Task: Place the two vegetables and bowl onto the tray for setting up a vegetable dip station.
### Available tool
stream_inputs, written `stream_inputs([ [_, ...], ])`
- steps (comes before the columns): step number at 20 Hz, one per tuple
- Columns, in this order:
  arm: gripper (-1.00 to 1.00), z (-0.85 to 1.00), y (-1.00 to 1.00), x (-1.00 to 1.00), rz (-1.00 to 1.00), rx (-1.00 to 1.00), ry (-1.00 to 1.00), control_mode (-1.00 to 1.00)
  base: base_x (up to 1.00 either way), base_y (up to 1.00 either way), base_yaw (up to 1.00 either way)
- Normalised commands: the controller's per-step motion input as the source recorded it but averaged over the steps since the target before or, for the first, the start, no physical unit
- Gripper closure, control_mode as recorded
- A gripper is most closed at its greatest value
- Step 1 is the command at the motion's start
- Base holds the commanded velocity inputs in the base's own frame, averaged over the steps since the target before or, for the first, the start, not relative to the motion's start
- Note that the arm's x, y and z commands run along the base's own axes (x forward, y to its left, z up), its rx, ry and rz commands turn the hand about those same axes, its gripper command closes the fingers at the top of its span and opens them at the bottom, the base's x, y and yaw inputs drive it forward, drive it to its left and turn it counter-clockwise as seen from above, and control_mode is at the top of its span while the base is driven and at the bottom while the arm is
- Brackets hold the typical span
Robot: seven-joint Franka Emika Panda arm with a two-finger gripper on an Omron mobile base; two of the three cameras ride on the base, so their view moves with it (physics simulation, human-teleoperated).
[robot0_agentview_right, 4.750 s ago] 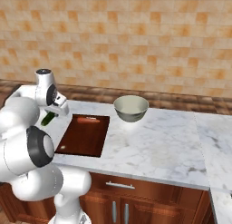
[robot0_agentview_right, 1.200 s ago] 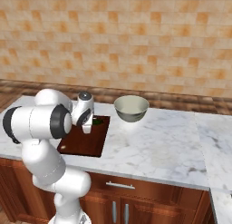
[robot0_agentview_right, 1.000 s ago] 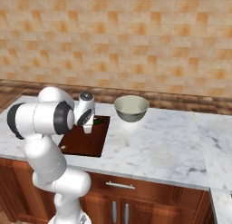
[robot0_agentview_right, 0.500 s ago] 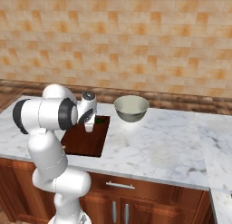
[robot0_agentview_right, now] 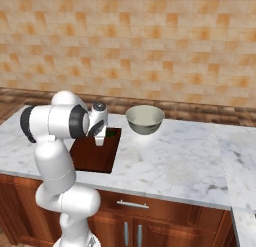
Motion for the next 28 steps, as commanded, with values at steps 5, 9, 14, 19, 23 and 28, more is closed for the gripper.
stream_inputs([
  [5,-1.0,-0.08,0.02,0.01,0.0,0.0,0.0,-1.0,0.0,0.0,0.0],
  [9,-1.0,0.0,0.0,0.0,0.0,0.0,0.0,-1.0,0.0,0.0,0.0],
  [14,-1.0,0.0,0.0,0.01,0.0,0.0,0.0,-1.0,0.0,0.0,0.0],
  [19,-1.0,0.22,-0.13,0.0,0.0,0.0,0.0,-1.0,0.0,0.0,0.0],
  [23,-1.0,0.47,-0.22,-0.01,0.0,0.0,0.0,-1.0,0.0,0.0,0.0],
  [28,-1.0,0.49,-0.06,0.0,0.03,-0.01,0.0,-1.0,0.0,0.0,0.0],
])
